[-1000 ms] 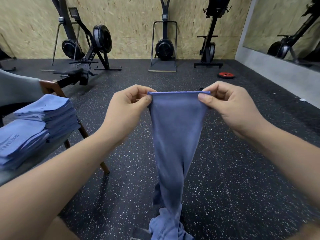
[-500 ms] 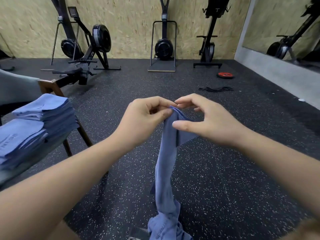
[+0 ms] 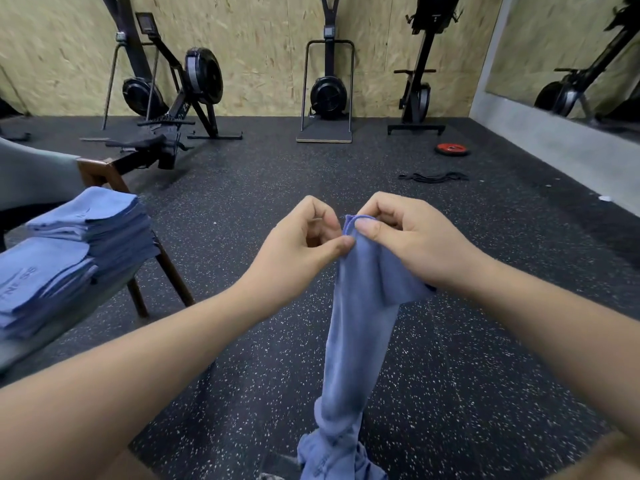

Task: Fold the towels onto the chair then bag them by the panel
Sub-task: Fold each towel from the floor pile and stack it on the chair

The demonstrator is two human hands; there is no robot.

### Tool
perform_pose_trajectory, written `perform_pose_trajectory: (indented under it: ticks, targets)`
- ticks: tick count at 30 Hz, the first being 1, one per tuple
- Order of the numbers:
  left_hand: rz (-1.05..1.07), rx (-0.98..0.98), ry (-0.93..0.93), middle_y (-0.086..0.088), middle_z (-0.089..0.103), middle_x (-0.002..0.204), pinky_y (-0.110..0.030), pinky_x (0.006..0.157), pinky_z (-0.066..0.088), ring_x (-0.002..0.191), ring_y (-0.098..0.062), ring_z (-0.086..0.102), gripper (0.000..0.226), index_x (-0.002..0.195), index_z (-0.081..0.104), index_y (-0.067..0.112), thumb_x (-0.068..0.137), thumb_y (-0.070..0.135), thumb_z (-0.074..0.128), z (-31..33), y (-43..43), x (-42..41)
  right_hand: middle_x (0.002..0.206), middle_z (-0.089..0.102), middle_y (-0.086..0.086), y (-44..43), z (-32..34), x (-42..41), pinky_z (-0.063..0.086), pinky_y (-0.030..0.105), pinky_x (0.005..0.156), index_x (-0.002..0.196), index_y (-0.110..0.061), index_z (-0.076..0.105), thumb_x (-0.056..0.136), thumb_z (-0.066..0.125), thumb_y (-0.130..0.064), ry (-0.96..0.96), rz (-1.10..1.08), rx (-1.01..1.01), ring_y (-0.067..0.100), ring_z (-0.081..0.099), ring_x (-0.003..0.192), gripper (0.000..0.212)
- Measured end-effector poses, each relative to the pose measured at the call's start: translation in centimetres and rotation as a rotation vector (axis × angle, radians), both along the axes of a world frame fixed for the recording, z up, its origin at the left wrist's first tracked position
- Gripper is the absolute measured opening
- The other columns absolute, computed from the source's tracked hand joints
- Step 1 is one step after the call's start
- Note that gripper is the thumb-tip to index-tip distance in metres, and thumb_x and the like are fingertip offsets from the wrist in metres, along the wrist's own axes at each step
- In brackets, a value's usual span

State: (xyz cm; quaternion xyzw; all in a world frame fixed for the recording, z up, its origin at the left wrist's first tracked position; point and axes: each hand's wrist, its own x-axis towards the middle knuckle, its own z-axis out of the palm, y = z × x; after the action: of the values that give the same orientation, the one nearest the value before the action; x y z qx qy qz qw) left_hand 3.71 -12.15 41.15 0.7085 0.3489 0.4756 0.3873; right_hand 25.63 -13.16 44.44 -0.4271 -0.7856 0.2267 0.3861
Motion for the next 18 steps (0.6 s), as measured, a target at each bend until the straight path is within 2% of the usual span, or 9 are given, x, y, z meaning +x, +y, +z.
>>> perform_pose_trajectory:
  ticks: [3,6,8,11,14,16,18]
  targets:
    - [-0.039,-0.057,-0.016,-0.002,0.070,0.080,-0.029,0.071,0.045,0.074,-0.014,0.057,0.019,0.098,0.062,0.015,0.096,0.009,0.080,-0.6,-0.1,0.3,0.090,0.073,0.010,0.0,0.5,0.5,0.050,0.046,0.079,0.097,-0.017,0.070,0.108,0.062,-0.022,0.007,-0.011,0.007,0.013,0.058,0.079,0.015]
    - [-0.070,-0.070,0.018,-0.003,0.070,0.080,-0.025,0.067,0.044,0.072,-0.013,0.055,0.014,0.097,0.068,0.009,0.095,0.009,0.081,-1.0,-0.2,0.6,0.089,0.071,0.008,0.1,0.9,1.0,0.046,0.042,0.074,0.096,-0.018,0.068,0.109,0.060,-0.023,0.009,-0.048,0.007,0.008,0.055,0.077,0.016]
    - [-0.105,-0.097,0.027,-0.005,0.072,0.082,-0.024,0.069,0.046,0.074,-0.012,0.057,0.012,0.098,0.070,0.004,0.095,0.007,0.081,-1.3,-0.3,0.9,0.087,0.071,0.000,0.1,0.9,1.1,0.046,0.038,0.075,0.095,-0.020,0.068,0.109,0.060,-0.024,-0.002,-0.062,0.004,0.006,0.056,0.077,0.016]
    - [-0.176,-0.121,0.021,-0.022,0.075,0.093,-0.032,0.079,0.051,0.083,-0.018,0.063,0.010,0.098,0.071,0.002,0.095,0.006,0.080,-1.7,-0.7,1.5,0.087,0.071,-0.011,-0.1,0.8,1.1,0.048,0.032,0.078,0.094,-0.022,0.069,0.108,0.063,-0.025,-0.028,-0.053,-0.005,0.002,0.059,0.081,0.016]
    - [-0.249,-0.129,0.010,-0.030,0.074,0.105,-0.041,0.089,0.054,0.092,-0.022,0.066,0.007,0.101,0.072,0.003,0.096,0.001,0.077,-2.3,-0.9,2.0,0.090,0.073,-0.009,-0.4,0.9,1.2,0.050,0.036,0.083,0.094,-0.020,0.069,0.107,0.064,-0.023,-0.032,-0.035,-0.012,0.004,0.062,0.085,0.014]
    - [-0.268,-0.118,0.043,-0.030,0.073,0.104,-0.047,0.088,0.053,0.091,-0.022,0.064,0.007,0.101,0.073,0.005,0.097,0.008,0.078,-2.7,-0.9,2.3,0.089,0.071,-0.010,-0.5,1.0,1.3,0.049,0.038,0.084,0.096,-0.020,0.067,0.108,0.061,-0.022,-0.021,-0.032,-0.009,0.005,0.061,0.084,0.014]
    - [-0.266,-0.104,0.112,-0.028,0.071,0.099,-0.048,0.080,0.050,0.086,-0.020,0.058,0.015,0.099,0.075,0.008,0.098,0.022,0.080,-3.0,-0.9,2.4,0.087,0.067,-0.011,-0.6,1.0,1.5,0.048,0.038,0.082,0.097,-0.020,0.065,0.110,0.059,-0.023,-0.005,-0.033,-0.001,0.005,0.058,0.083,0.014]
